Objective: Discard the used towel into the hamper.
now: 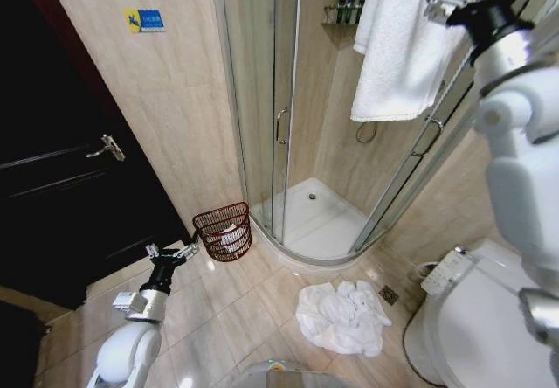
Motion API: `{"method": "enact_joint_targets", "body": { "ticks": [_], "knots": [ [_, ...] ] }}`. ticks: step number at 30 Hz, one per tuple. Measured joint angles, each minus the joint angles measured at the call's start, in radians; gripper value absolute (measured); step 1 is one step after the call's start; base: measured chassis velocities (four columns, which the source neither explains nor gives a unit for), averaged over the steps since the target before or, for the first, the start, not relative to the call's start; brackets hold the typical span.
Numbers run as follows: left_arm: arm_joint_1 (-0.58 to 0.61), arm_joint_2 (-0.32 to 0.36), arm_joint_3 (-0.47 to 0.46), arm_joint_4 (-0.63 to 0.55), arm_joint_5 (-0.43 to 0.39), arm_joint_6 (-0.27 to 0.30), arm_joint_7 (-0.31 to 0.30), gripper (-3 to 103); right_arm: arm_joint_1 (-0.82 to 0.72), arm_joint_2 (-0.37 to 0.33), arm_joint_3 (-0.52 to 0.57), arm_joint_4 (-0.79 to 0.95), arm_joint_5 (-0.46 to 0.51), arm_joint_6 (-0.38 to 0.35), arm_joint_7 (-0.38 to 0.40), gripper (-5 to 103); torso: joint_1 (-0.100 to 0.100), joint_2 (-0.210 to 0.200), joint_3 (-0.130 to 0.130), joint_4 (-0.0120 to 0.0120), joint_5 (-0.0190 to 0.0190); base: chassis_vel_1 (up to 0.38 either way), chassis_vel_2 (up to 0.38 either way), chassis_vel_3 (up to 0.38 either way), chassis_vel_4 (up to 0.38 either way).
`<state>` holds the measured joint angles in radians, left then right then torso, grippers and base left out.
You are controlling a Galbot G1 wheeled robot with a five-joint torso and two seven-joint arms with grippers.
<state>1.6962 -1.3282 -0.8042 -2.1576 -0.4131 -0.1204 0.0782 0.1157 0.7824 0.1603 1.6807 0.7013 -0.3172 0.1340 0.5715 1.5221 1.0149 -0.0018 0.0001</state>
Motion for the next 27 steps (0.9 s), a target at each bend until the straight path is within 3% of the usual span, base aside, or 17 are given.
{"method": "enact_joint_targets", "body": {
  "ticks": [10, 14, 18, 27],
  "knots": [
    [0.011, -0.011, -0.029, 0.009, -0.023, -0.023, 0.015, 100, 0.314, 0.159, -0.158, -0.179, 0.019, -0.044, 0.022, 100, 0.000, 0.000, 0.000, 0.0007, -0.0006, 0.000, 0.000, 0.000, 0.000],
    [0.014, -0.011, -0.036, 0.012, -0.032, -0.028, 0.021, 100, 0.364, 0.182, -0.181, -0.207, 0.013, -0.057, 0.029, 100, 0.000, 0.000, 0.000, 0.0002, -0.0003, 0.000, 0.000, 0.000, 0.000],
    [0.020, -0.006, -0.054, 0.026, -0.055, -0.045, 0.033, 100, 0.477, 0.239, -0.224, -0.271, -0.007, -0.140, 0.106, 100, 0.000, 0.000, 0.000, 0.0000, -0.0002, 0.000, 0.000, 0.000, 0.000],
    [0.025, -0.001, -0.071, 0.051, -0.077, -0.074, 0.043, 100, 0.558, 0.295, -0.263, -0.349, -0.071, -0.219, 0.212, 100, 0.000, 0.000, 0.000, 0.0000, 0.0000, 0.000, 0.000, 0.000, 0.000]
  ]
}}
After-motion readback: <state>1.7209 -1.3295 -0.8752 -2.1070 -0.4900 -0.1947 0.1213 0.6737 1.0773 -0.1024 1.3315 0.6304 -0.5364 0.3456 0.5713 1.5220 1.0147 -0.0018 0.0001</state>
